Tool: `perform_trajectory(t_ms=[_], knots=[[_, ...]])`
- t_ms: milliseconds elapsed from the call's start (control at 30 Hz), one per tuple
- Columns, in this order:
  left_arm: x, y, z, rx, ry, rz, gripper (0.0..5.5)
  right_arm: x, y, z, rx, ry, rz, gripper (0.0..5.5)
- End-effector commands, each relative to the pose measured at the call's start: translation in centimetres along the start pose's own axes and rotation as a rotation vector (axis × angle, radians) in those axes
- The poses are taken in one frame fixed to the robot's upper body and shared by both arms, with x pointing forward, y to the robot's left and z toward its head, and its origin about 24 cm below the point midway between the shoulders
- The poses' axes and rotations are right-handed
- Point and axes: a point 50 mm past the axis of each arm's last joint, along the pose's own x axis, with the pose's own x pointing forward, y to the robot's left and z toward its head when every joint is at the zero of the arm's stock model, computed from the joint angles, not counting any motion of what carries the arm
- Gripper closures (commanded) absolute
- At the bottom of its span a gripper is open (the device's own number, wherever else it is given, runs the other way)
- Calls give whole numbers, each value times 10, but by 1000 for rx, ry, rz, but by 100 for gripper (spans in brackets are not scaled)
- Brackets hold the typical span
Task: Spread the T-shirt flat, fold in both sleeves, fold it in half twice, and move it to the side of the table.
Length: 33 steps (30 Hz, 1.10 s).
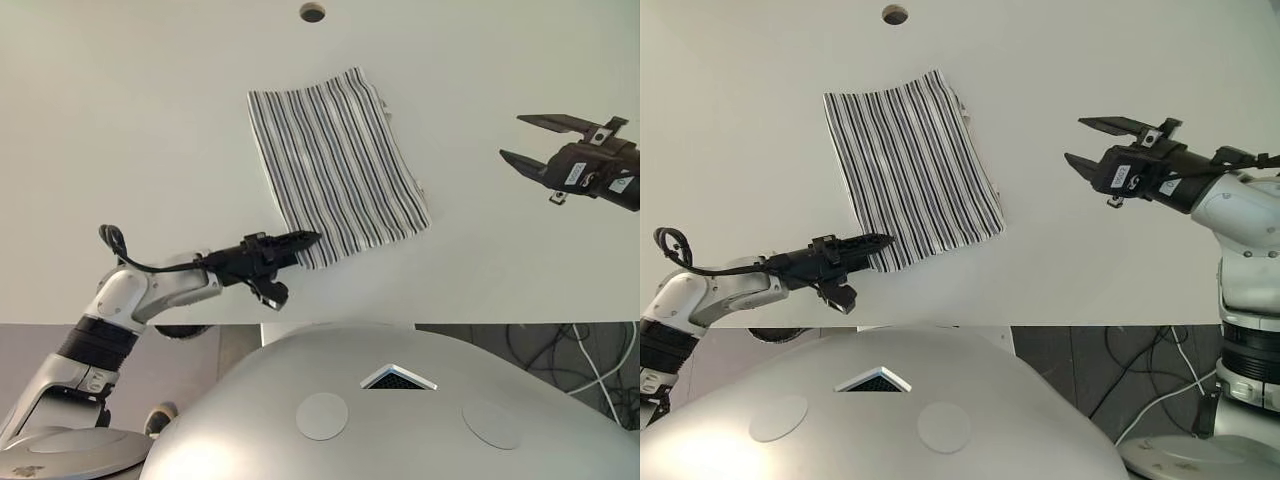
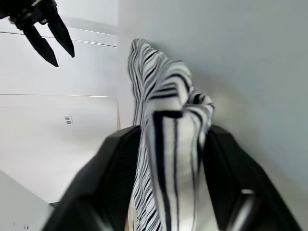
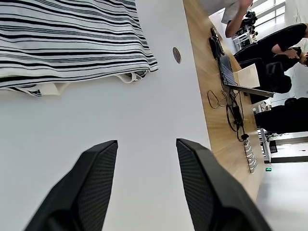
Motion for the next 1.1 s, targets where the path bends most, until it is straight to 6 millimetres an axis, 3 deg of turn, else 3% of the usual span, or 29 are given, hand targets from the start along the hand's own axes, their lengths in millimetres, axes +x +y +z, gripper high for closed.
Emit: perform_trajectory(t_ms=[33, 433, 533, 633, 867, 1100], knots=[[-7, -18, 5, -29, -4, -127, 394, 1, 2, -2, -12, 17, 21, 318], [-7, -26, 0, -84, 6, -205, 531, 5, 22, -3, -21, 35, 106, 318], [-11, -29, 1, -97, -1, -237, 534, 11, 34, -3, -68, 34, 133, 318], [-21, -33, 5, -110, -8, -272, 534, 20, 51, -6, -222, 23, 157, 318], [-48, -41, 12, -111, -10, -371, 534, 26, 95, -2, -510, -191, 263, 209], [-60, -40, 7, -49, 5, -385, 534, 43, 110, 28, -556, -430, 290, 209]])
